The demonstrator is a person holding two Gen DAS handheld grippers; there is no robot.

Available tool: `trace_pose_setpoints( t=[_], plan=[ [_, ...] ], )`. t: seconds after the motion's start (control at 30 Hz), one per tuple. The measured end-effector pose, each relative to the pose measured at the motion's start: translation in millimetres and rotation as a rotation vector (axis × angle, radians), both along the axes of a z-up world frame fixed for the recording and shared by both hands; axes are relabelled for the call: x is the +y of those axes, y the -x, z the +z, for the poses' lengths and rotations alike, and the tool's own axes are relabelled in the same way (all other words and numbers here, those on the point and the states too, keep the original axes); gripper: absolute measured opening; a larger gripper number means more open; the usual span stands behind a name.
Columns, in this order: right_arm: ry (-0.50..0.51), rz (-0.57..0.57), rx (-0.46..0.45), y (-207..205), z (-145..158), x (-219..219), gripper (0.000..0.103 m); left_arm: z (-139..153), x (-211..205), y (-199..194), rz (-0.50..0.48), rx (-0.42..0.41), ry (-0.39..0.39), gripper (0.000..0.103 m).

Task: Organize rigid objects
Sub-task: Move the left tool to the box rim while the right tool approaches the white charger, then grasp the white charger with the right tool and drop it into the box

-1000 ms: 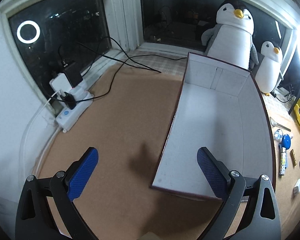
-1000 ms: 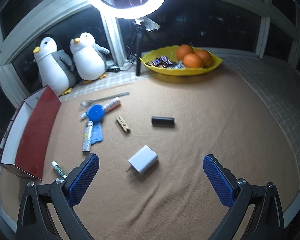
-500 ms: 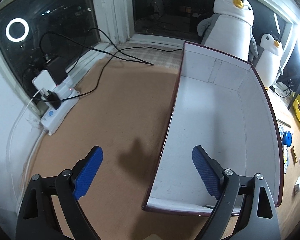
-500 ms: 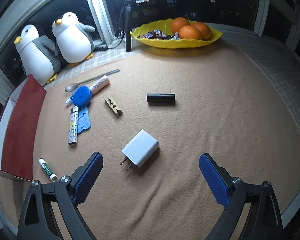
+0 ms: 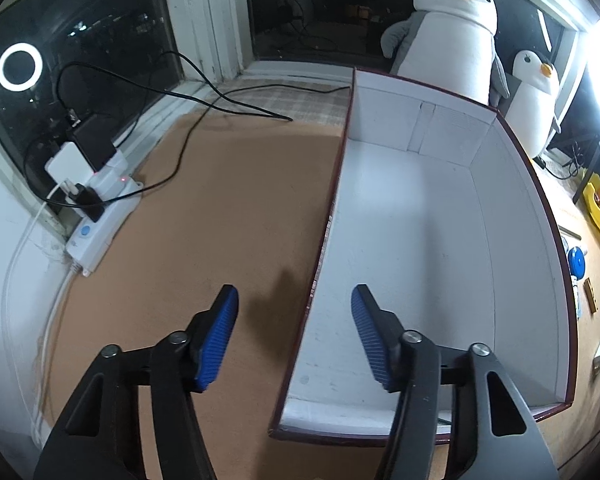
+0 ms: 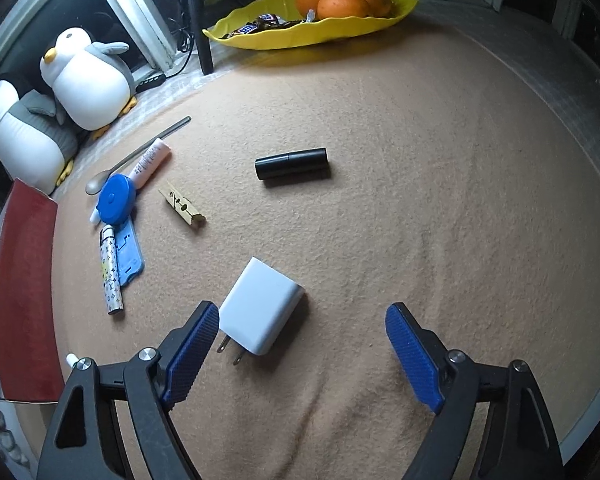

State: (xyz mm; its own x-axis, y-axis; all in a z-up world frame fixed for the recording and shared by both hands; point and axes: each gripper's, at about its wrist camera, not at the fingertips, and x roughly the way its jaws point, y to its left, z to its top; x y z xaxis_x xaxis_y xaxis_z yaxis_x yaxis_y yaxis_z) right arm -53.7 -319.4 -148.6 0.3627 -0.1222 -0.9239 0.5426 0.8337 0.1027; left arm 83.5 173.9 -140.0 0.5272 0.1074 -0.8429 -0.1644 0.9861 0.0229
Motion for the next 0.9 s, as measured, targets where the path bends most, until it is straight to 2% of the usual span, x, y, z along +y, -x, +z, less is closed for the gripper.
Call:
trace_pose_setpoints(
  t=[0.13, 0.3, 0.37, 0.53, 0.67, 0.9],
  plan=[
    [-0.002, 0.007, 0.008, -7.2, -1.6, 2.2, 0.081, -1.4, -2.5, -2.0, -0.014, 0.001, 0.004, 0.055],
    [-0.024, 0.013, 0.048, -17.8, -11.2, 7.7, 0.069, -2.6, -3.7, -3.9, -0.024, 0.003, 0.007, 0.055],
    [-0.033, 0.017, 0.063, -20.8, -15.6, 9.6, 0.066, -3.8, -3.1, -3.8, -0.022, 0.005, 0.012, 0.055],
    [-0.009, 0.040, 0.097, -28.0, -23.9, 16.8, 0.061, -7.0, -2.8, -3.3, -0.022, 0.013, 0.019, 0.055],
    [0.030, 0.058, 0.109, -32.4, -24.6, 18.8, 0.052, -8.3, -2.5, -3.9, -0.017, 0.015, 0.022, 0.054],
    [0.065, 0.080, 0.111, -37.2, -25.2, 22.9, 0.051, -8.7, -1.3, -3.8, -0.010, 0.016, 0.028, 0.045]
  ],
)
